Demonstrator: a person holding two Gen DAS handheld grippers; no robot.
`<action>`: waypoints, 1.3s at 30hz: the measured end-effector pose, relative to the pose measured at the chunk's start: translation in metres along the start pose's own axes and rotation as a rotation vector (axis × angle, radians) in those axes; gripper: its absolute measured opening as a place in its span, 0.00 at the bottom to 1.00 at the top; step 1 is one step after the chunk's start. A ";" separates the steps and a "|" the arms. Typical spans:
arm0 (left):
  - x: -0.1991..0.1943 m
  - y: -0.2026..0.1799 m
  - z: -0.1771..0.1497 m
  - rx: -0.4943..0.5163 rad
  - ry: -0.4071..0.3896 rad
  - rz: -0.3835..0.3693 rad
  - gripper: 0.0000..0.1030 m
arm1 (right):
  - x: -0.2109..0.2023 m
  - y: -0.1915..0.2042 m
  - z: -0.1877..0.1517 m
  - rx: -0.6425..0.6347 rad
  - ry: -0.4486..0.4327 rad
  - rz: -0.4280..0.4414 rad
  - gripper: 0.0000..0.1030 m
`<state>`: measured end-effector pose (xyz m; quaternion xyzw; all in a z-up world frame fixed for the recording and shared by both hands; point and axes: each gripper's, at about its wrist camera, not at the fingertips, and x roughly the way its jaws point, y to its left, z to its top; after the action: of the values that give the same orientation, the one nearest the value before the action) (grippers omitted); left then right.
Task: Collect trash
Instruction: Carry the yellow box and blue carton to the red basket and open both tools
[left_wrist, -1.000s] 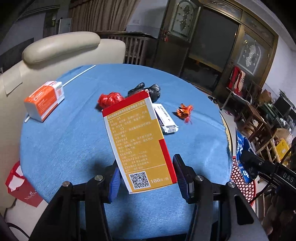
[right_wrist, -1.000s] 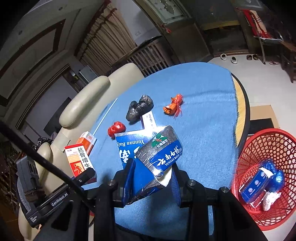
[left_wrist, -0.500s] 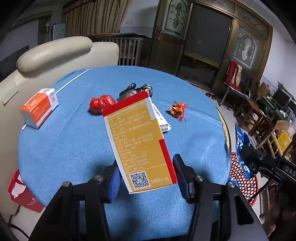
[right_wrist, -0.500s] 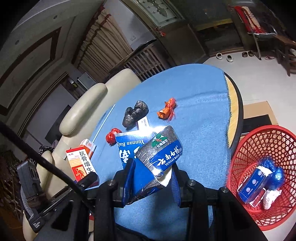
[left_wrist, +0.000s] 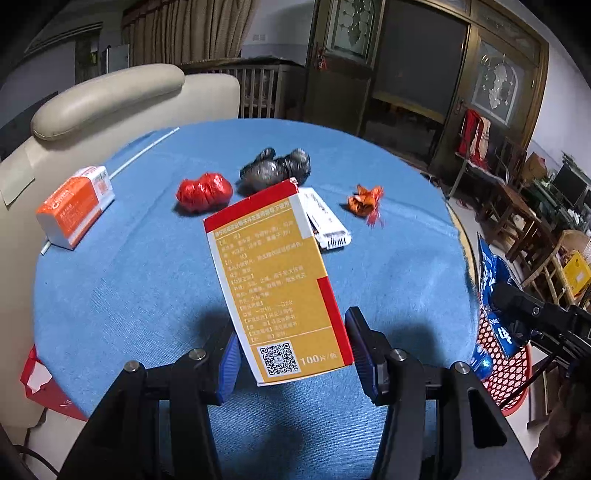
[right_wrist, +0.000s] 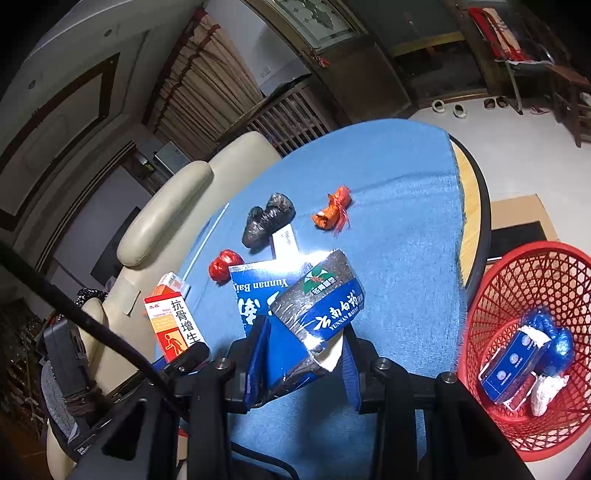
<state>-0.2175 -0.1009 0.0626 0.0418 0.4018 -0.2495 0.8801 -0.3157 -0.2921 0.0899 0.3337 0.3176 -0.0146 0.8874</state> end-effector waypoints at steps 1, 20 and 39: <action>0.003 -0.001 -0.001 0.006 0.008 0.001 0.53 | 0.002 -0.002 0.000 0.006 0.006 0.000 0.38; -0.003 0.001 0.009 0.007 -0.021 0.021 0.53 | 0.006 -0.003 0.003 0.002 0.008 -0.008 0.38; 0.034 -0.096 0.027 0.170 0.047 0.040 0.53 | -0.021 -0.087 0.010 0.133 -0.052 0.011 0.38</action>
<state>-0.2262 -0.2060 0.0681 0.1304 0.3986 -0.2642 0.8685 -0.3474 -0.3697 0.0574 0.3933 0.2908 -0.0395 0.8713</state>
